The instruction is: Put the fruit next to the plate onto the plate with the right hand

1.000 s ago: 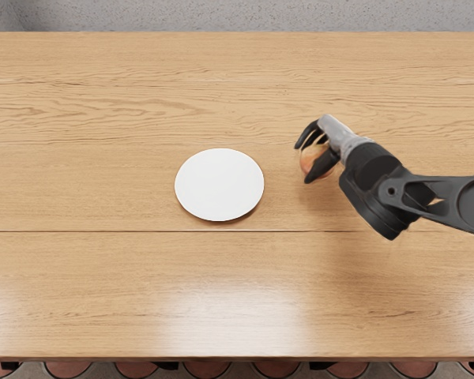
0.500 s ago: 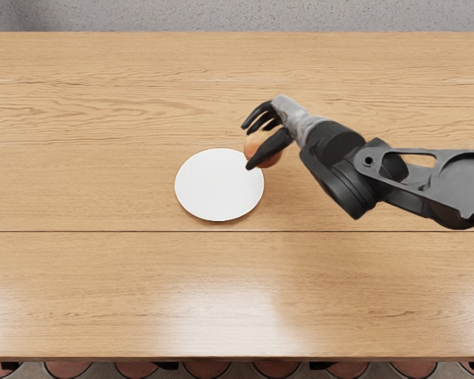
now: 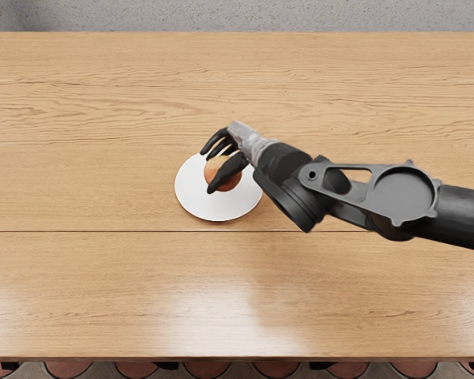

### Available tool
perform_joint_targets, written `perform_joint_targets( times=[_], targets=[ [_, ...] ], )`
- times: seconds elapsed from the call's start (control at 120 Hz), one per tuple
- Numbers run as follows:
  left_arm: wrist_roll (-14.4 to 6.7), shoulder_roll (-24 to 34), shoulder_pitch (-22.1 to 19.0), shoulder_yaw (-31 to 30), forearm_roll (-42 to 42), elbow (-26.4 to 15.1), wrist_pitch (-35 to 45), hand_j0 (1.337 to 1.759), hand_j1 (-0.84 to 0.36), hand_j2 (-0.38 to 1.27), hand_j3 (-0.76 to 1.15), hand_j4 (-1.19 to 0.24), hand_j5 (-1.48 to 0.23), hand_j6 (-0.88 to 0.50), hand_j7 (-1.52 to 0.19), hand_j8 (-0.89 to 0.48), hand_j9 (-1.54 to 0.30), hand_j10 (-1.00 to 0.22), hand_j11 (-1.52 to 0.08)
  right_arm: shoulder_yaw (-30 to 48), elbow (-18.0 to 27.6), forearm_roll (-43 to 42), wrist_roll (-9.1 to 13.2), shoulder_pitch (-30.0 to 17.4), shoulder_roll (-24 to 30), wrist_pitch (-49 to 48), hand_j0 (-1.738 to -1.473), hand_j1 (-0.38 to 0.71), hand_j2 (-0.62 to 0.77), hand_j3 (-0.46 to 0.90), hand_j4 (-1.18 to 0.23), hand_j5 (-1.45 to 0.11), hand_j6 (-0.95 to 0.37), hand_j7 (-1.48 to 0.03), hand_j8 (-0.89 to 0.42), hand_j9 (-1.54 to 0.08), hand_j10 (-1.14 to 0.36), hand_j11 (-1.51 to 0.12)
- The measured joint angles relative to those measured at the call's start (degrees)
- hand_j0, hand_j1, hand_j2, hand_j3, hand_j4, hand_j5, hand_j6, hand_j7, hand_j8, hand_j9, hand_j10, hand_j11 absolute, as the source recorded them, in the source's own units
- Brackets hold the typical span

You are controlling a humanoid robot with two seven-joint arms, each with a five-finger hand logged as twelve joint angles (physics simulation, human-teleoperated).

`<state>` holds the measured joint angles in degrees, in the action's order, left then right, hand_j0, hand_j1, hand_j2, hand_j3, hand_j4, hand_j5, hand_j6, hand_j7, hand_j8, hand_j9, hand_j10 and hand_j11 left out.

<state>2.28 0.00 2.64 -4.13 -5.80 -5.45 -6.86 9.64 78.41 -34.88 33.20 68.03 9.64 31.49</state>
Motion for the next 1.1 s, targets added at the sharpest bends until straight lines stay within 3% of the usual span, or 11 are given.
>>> perform_joint_targets(
  times=[0.333,0.483,0.725,0.867,1.0,1.1],
  targets=[
    [0.0,0.0,0.0,0.0,0.0,0.0,0.0,1.658,0.07,0.05,0.00,-0.23,-0.30,-0.23,-0.30,-0.23,-0.30,-0.23,-0.30,0.2,-3.2,-0.1,-1.7,-1.2,-1.7,-0.3,-1.657,0.17,0.15,0.00,-0.54,-0.70,-0.50,-0.70,-0.41,-0.70,-0.39,-0.70],
    [0.0,0.0,0.0,0.0,0.0,0.0,0.0,1.658,0.07,0.05,0.00,-0.23,-0.30,-0.23,-0.30,-0.23,-0.30,-0.23,-0.30,0.3,-3.3,-0.1,-1.8,-1.3,-1.7,-0.3,-1.658,0.08,0.04,0.00,-0.40,-0.53,-0.39,-0.52,-0.34,-0.53,-0.33,-0.53],
    [0.0,0.0,0.0,0.0,0.0,0.0,0.0,1.658,0.07,0.05,0.00,-0.23,-0.30,-0.23,-0.30,-0.23,-0.30,-0.23,-0.30,1.8,-3.0,0.2,-1.9,-1.7,-0.1,-1.2,-1.658,-0.08,-0.01,0.00,-0.24,-0.32,-0.24,-0.31,-0.22,-0.32,-0.22,-0.32],
    [0.0,0.0,0.0,0.0,0.0,0.0,0.0,1.658,0.07,0.05,0.00,-0.23,-0.30,-0.23,-0.30,-0.23,-0.30,-0.23,-0.30,14.8,-2.2,2.1,-1.9,-7.7,4.5,-15.2,-1.658,-0.13,-0.02,0.00,-0.19,-0.25,-0.19,-0.25,-0.18,-0.25,-0.18,-0.25],
    [0.0,0.0,0.0,0.0,0.0,0.0,0.0,1.658,0.07,0.05,0.00,-0.23,-0.30,-0.23,-0.30,-0.23,-0.30,-0.23,-0.30,24.8,-2.1,12.4,-2.6,-12.1,11.6,-33.6,-1.658,-0.19,-0.02,0.00,-0.13,-0.17,-0.13,-0.17,-0.13,-0.17,-0.13,-0.17],
    [0.0,0.0,0.0,0.0,0.0,0.0,0.0,1.658,0.07,0.05,0.00,-0.23,-0.30,-0.23,-0.30,-0.23,-0.30,-0.23,-0.30,33.2,-2.4,19.8,-2.5,-18.7,17.0,-48.7,-1.658,-0.23,-0.01,0.00,-0.10,-0.13,-0.10,-0.13,-0.10,-0.13,-0.10,-0.13]
  ],
)
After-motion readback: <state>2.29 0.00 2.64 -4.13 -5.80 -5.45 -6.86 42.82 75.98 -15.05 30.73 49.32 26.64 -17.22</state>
